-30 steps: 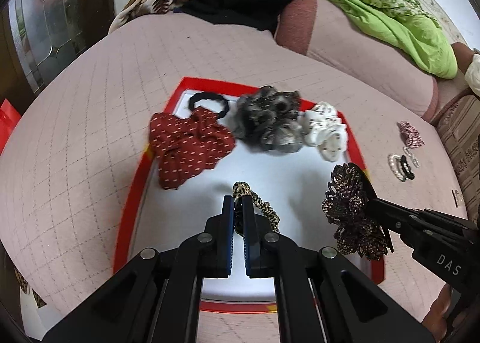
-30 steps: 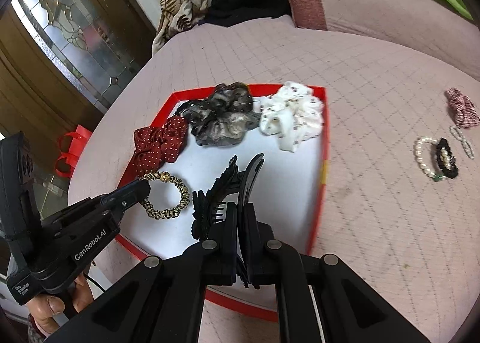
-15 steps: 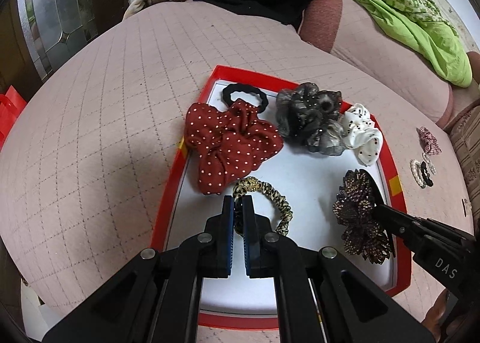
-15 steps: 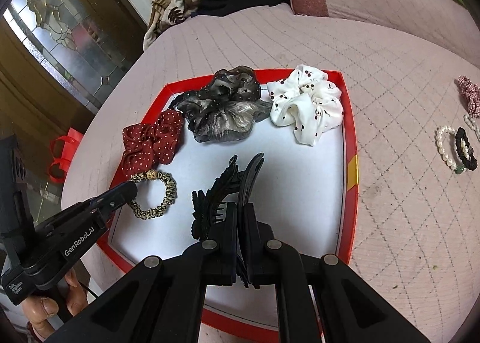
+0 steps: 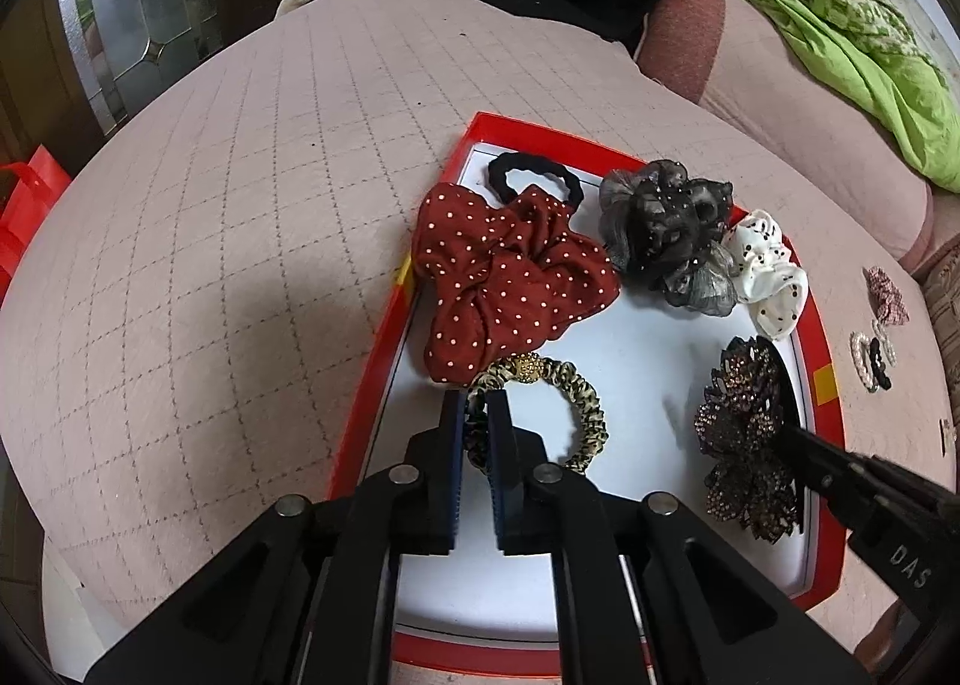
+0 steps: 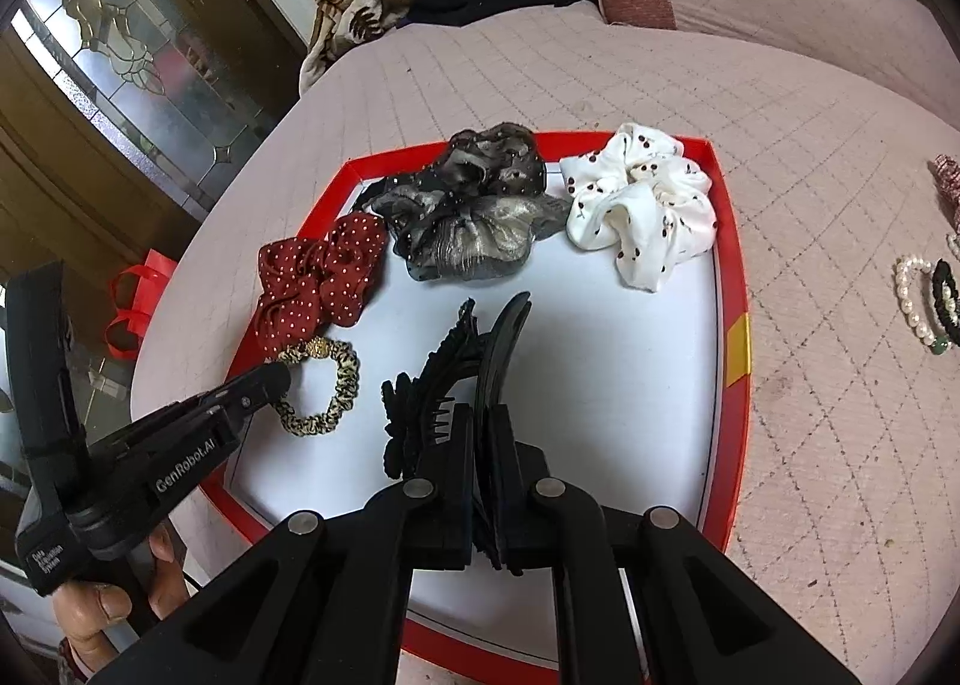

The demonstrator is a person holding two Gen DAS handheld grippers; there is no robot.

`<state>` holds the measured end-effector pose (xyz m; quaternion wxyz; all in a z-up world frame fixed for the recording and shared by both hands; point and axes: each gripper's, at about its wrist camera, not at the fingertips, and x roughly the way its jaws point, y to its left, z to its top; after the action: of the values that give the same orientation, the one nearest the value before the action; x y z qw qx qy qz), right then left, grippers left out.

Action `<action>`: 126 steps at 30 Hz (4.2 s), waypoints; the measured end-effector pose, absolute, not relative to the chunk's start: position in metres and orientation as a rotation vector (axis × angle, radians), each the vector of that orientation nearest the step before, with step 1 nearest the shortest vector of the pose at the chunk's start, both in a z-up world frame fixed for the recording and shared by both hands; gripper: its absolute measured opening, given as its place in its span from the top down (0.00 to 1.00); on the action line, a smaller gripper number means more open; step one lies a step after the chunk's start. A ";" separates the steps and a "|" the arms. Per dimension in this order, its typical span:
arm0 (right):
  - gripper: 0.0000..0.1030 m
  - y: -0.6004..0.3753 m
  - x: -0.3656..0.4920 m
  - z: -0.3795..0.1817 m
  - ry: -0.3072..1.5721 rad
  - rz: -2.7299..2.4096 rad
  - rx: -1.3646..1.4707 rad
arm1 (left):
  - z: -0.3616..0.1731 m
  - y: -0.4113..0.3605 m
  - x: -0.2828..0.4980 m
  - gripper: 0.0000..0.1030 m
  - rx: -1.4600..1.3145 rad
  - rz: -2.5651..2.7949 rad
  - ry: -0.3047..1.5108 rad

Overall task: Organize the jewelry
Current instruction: 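Carry the leopard scrunchie and claw clip over the red box, then open both grippers to drop the leopard scrunchie and claw clip into the tray, then move both grippers over the loose bracelets on the bedspread, then grasp the pearl bracelet with left gripper while right grasps the green-bead bracelet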

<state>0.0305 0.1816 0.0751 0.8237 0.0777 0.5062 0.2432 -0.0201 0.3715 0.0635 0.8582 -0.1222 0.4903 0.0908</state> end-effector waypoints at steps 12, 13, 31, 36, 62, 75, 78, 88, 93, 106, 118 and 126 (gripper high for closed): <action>0.68 0.187 0.015 0.083 1.037 0.567 0.091 | 0.103 0.364 -0.041 0.66 -0.286 0.208 0.965; 0.68 0.186 0.013 0.083 1.035 0.569 0.088 | 0.107 0.363 -0.043 0.64 -0.287 0.213 0.958; 0.53 0.109 -0.015 0.108 0.984 0.518 0.065 | 0.134 0.282 -0.073 0.59 -0.167 0.211 0.926; 0.53 0.071 -0.026 0.109 0.967 0.472 0.021 | 0.139 0.250 -0.077 0.59 -0.129 0.176 0.918; 0.51 -0.087 -0.055 0.096 0.946 0.229 0.093 | 0.143 0.113 -0.080 0.57 0.071 0.026 0.939; 0.50 -0.129 -0.053 0.085 0.957 0.168 0.139 | 0.125 0.086 -0.068 0.53 0.112 -0.001 0.990; 0.49 -0.140 -0.050 0.081 0.962 0.149 0.148 | 0.119 0.080 -0.062 0.53 0.120 -0.008 1.003; 0.49 -0.169 -0.030 0.071 0.976 0.093 0.158 | 0.100 0.064 -0.022 0.53 0.062 -0.063 1.034; 0.49 -0.176 -0.011 0.070 0.967 0.080 0.153 | 0.088 0.052 0.013 0.53 0.025 -0.116 1.021; 0.49 -0.157 0.068 0.064 0.960 0.204 0.217 | 0.043 0.042 0.101 0.62 -0.066 -0.188 1.072; 0.49 -0.151 0.128 0.053 0.962 0.171 0.179 | 0.025 0.041 0.127 0.65 -0.089 -0.221 1.077; 0.52 -0.137 0.145 0.038 0.972 0.143 0.078 | 0.023 0.034 0.130 0.91 -0.035 -0.206 1.067</action>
<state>0.1454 -0.1369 0.0377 0.8811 0.0373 0.4665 0.0686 0.1300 0.0340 0.0226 0.8558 -0.0169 0.5077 -0.0978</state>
